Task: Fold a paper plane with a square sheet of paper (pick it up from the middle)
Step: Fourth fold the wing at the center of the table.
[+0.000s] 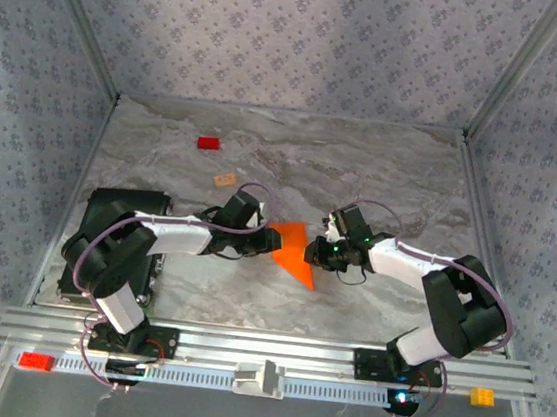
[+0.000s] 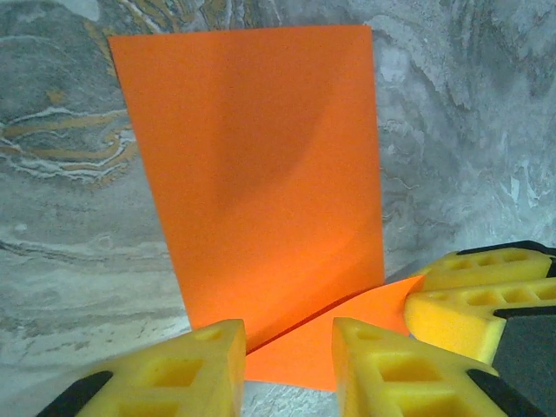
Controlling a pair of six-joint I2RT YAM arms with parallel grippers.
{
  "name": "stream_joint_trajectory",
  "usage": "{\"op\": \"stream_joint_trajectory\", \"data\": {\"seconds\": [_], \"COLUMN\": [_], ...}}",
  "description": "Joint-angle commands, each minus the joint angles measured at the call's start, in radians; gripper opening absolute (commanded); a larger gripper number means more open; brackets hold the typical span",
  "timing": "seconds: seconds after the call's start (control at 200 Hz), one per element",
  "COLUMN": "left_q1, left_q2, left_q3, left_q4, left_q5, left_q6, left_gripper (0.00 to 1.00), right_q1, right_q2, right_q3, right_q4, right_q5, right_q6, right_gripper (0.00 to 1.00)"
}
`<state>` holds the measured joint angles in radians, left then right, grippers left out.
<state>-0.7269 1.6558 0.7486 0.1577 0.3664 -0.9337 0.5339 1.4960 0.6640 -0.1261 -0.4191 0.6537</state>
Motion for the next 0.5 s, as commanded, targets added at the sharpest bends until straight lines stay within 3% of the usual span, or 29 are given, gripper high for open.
{"op": "stream_joint_trajectory", "data": {"seconds": [0.0, 0.335, 0.495], "left_q1": [0.014, 0.035, 0.047], "left_q2": [-0.015, -0.017, -0.020], "left_q3": [-0.008, -0.006, -0.003], "left_q4": [0.003, 0.011, 0.002], "left_q5": [0.028, 0.064, 0.082], "left_q6": [0.000, 0.005, 0.016], "left_gripper": [0.33, 0.38, 0.46], "right_q1": [-0.012, -0.031, -0.044], "right_q2": [0.000, -0.019, -0.033], "right_q3": [0.010, -0.010, -0.026], "right_q4": [-0.003, 0.009, 0.027], "right_q5": [-0.014, -0.027, -0.043], "right_q6": [-0.017, -0.017, -0.017], "right_gripper": [0.17, 0.10, 0.10]}}
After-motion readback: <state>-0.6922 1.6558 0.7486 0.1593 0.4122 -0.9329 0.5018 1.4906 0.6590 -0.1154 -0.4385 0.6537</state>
